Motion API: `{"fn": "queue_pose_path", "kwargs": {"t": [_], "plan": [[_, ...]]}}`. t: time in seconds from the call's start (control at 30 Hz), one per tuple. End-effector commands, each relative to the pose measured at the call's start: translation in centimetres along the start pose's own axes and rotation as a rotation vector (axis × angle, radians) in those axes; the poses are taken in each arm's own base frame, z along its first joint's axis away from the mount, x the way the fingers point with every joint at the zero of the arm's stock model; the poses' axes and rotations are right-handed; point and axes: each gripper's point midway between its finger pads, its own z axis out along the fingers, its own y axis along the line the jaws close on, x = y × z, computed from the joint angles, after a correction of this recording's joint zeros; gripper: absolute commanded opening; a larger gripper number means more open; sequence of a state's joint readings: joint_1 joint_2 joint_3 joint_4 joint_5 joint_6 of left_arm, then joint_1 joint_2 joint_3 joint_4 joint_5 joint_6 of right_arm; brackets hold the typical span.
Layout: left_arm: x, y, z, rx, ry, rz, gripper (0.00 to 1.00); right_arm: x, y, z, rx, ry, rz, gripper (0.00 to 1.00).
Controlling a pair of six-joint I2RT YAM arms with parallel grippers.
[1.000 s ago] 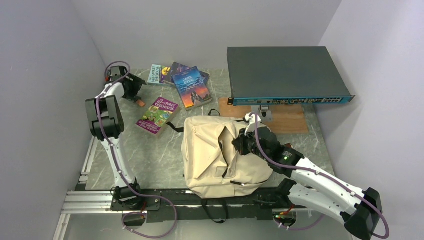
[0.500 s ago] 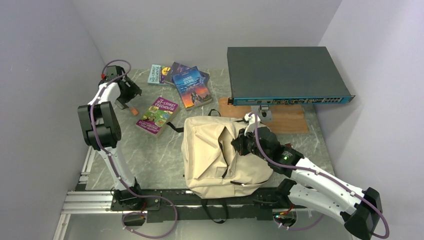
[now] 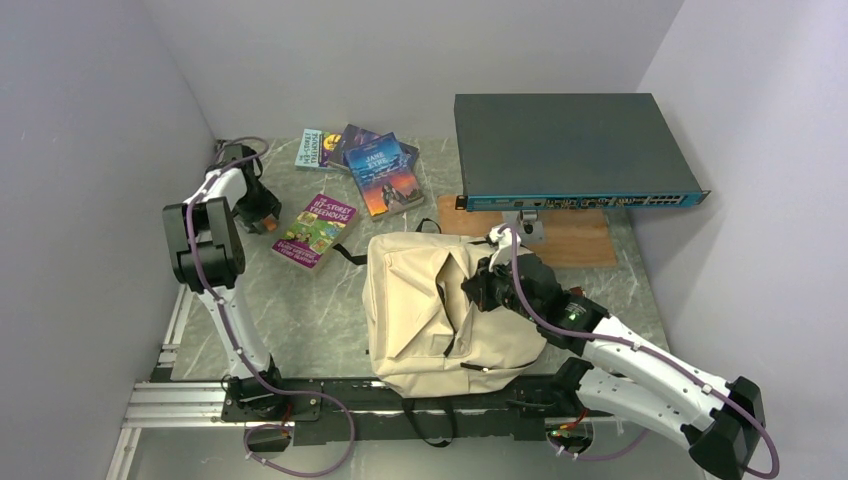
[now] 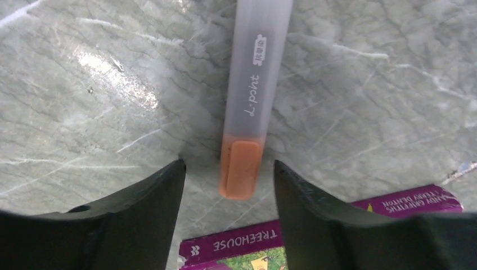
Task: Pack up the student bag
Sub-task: Pick up the stationery from the center of the board.
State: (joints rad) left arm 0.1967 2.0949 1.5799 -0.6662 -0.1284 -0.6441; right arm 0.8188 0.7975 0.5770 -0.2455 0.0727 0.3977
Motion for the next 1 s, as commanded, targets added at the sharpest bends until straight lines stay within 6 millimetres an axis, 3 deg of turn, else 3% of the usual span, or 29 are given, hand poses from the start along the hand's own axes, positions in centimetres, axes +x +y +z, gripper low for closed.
{"fn": "queue_pose_path", "kwargs": {"t": [0.0,0.2,0.27,0.33,0.4,0.5,0.57,0.73,0.87,0.97], "plan": [[-0.1,0.1,0.1,-0.014,0.001,0.025,0.59,-2.2,1.4,-0.7,-0.057,-0.071,0.016,0.00],[-0.2,0.8,-0.4,-0.041,-0.007,0.048,0.28,-2.2,1.5,-0.7,-0.066,-0.078,0.023,0.00],[-0.6,0.8,-1.4,-0.035,-0.026,0.048,0.24,-2.2,1.6,-0.7,-0.068,-0.072,0.024,0.00],[-1.0,0.6,-3.0,-0.015,-0.057,0.045,0.23,-2.1,1.6,-0.5,-0.067,-0.071,0.025,0.00],[-1.3,-0.1,-6.1,0.033,-0.108,0.057,0.23,-1.9,1.5,-0.3,-0.064,-0.067,0.028,0.00],[0.1,-1.9,-10.9,0.153,-0.168,0.112,0.24,-1.6,1.7,0.3,-0.073,-0.059,0.036,0.00],[2.7,-3.8,-14.4,0.291,-0.191,0.194,0.23,-1.6,1.9,0.6,-0.080,-0.052,0.036,0.00],[12.4,-6.4,-22.4,0.553,-0.217,0.438,0.21,-1.9,2.0,0.9,-0.077,-0.053,0.047,0.00],[20.4,-6.7,-27.5,0.812,-0.181,0.527,0.21,-1.9,1.9,0.8,-0.069,-0.054,0.054,0.00],[25.1,-6.1,-30.2,1.005,-0.107,0.539,0.19,-1.8,1.7,0.7,-0.057,-0.052,0.064,0.00]]}}
